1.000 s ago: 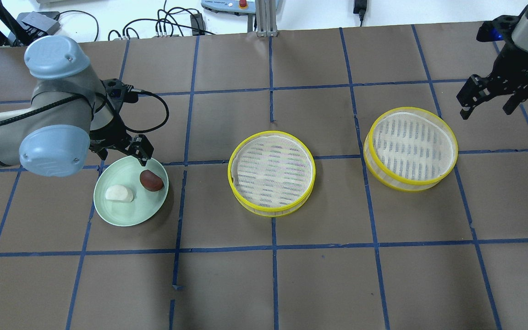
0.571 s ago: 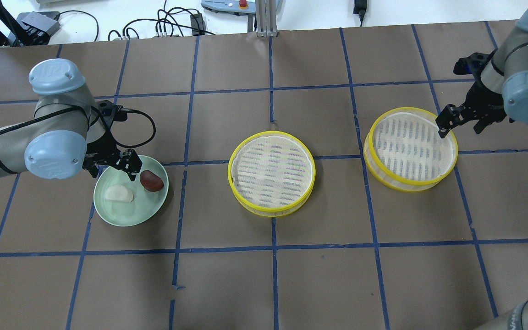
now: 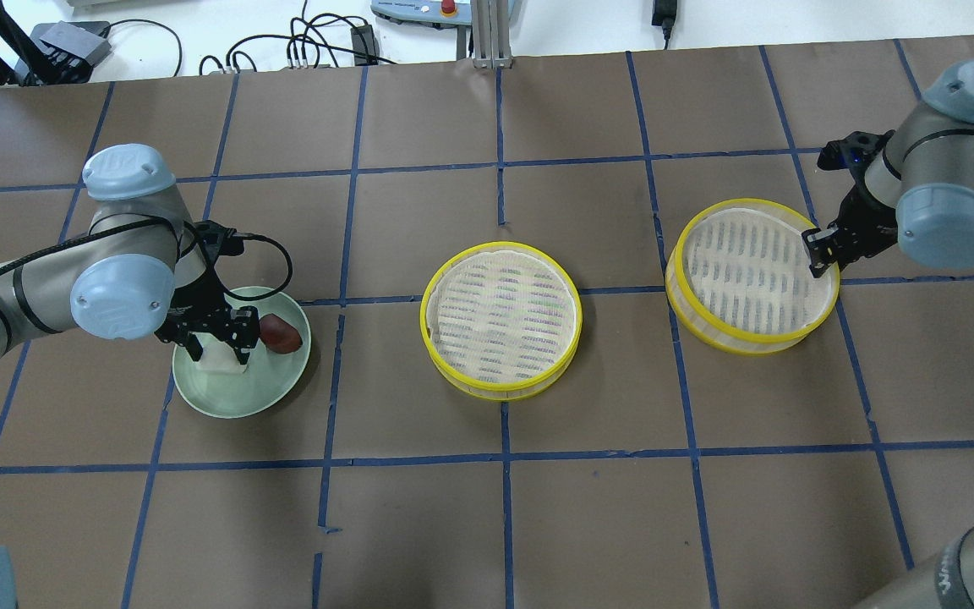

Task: Stack buns with steamer

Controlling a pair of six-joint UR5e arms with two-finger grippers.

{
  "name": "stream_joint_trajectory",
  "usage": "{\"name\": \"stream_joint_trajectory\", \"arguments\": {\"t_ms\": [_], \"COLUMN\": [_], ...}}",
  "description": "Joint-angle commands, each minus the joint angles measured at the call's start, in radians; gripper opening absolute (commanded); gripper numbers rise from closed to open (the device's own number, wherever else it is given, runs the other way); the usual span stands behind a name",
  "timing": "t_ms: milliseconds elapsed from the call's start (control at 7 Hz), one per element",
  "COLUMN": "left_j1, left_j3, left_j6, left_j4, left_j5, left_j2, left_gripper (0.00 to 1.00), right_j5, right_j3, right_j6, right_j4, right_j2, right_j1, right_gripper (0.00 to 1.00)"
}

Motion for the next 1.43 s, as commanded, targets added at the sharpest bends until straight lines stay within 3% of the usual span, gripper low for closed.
{"name": "stream_joint_trajectory", "arguments": {"t_ms": [0, 286, 429, 571, 714, 1000, 1143, 1286], "left_j1": [-0.001, -0.033, -0.081, -0.180, -0.273, -0.418, -0.469, -0.519], "left_j3": [0.008, 0.040, 0.077, 0.138, 0.186, 0.199, 0.199, 0.197], "left_j6": [-0.008, -0.082, -0.184, -0.322, -0.495, -0.760, -0.825, -0.900], "left_j4": [0.000, -0.004, -0.061, -0.136, -0.164, -0.106, 0.008, 0.132], "left_j5": [0.080, 0.080, 0.064, -0.019, -0.103, -0.328, -0.443, -0.469], "left_j2": [0.018, 0.085, 0.128, 0.151, 0.141, 0.108, 0.052, -0.029], "left_gripper": [0.18, 0.13, 0.13, 0.13, 0.13, 0.13, 0.13, 0.48], "right_j5": [-0.001, -0.004, -0.001, 0.000, 0.002, 0.002, 0.002, 0.002], "right_j3": [-0.004, -0.051, -0.100, -0.128, -0.118, -0.115, -0.115, -0.113], "right_j6": [-0.009, 0.008, -0.001, 0.002, 0.003, 0.003, 0.006, 0.011], "right_j4": [0.004, 0.045, 0.189, 0.268, 0.275, 0.278, 0.278, 0.277], "right_j2": [-0.001, -0.021, -0.065, -0.103, -0.105, -0.108, -0.110, -0.110], "right_j1": [-0.009, -0.010, -0.010, -0.009, -0.006, 0.005, 0.008, 0.019], "right_gripper": [0.08, 0.08, 0.05, 0.05, 0.05, 0.05, 0.05, 0.05]}}
